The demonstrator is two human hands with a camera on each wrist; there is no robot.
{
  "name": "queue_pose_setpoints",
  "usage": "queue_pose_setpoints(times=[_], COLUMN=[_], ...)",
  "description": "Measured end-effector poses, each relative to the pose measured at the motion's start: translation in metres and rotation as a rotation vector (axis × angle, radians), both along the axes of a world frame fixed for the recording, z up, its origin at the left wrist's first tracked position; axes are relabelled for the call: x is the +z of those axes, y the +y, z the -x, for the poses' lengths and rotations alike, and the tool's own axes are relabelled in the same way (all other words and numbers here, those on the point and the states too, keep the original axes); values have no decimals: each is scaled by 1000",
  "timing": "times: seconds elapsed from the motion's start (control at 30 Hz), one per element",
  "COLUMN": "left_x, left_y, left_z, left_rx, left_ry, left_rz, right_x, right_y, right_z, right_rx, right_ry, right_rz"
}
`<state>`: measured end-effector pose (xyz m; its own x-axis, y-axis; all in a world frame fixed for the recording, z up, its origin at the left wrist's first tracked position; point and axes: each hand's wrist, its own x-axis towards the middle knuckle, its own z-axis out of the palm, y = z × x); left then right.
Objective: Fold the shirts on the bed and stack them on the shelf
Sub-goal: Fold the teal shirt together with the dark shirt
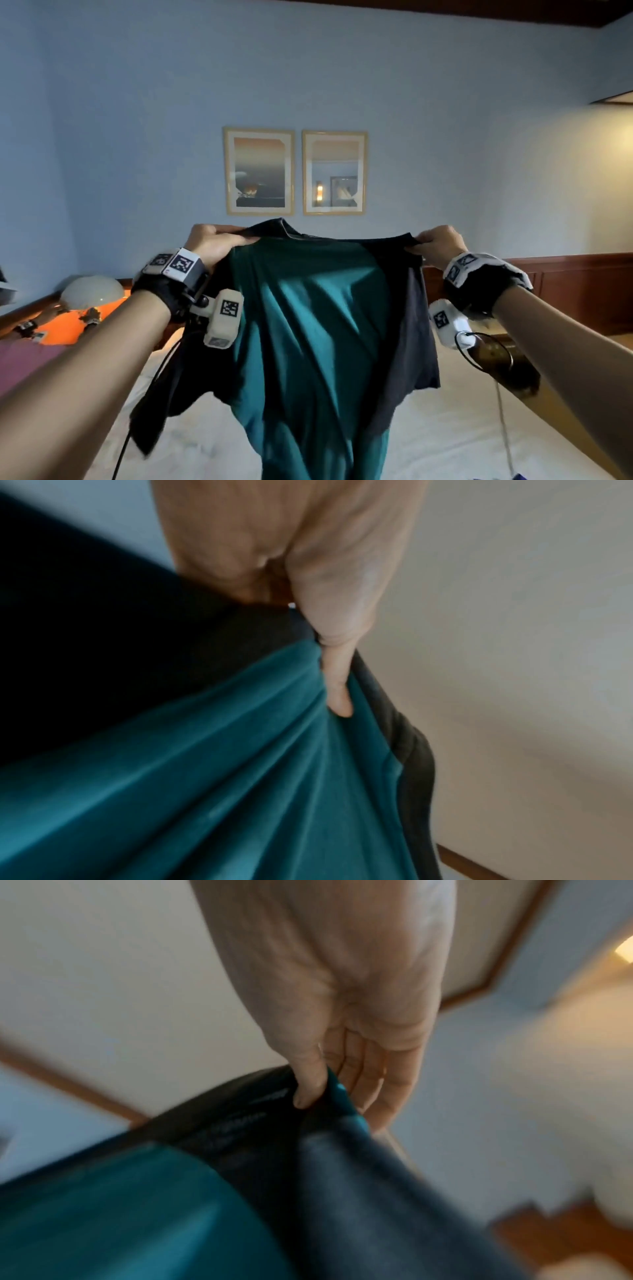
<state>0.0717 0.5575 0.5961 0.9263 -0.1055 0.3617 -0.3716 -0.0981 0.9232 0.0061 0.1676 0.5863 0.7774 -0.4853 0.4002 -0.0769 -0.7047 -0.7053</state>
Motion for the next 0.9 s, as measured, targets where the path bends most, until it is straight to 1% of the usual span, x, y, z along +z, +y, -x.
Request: queue_pose_setpoints(times=[0.1,0.13,0.17,0.27,0.33,0.4,0.47,0.53,0.63,0.7,0.77,0.83,0.9], left_x=[6,9,12,19,22,20,17,13,4,-3,-11,-17,-19], left_y=[8,11,14,25,33,39,48,52,49,43,35,27,17], left_z=[3,4,4,4,6,10,12,16,22,23,24,22,24], left_rx=[-7,-11,-16,-25,-52,-54,-44,-82,-172,-232,-279,-243,-152], left_ry=[-16,-26,-36,-21,16,21,5,-7,-2,19,11,-64,-169], left_rz=[-33,-42,-49,-34,-16,-80,-88,-74,16,59,126,137,69], right_x=[4,7,8,11,12,13,15,15,14,14,14,14,12], right_y=[10,18,25,40,48,52,55,55,52,51,52,56,58], right_z=[1,3,4,0,-3,-4,-2,-2,-6,-8,-9,-7,-5], right_rx=[123,171,210,220,237,266,293,299,296,320,366,423,445], right_ry=[-80,-95,-101,-115,-112,-64,-41,-135,-301,-340,-344,-316,-254], right_rz=[-254,-321,-338,-181,-182,-196,-124,-87,-187,-279,-326,-371,-376])
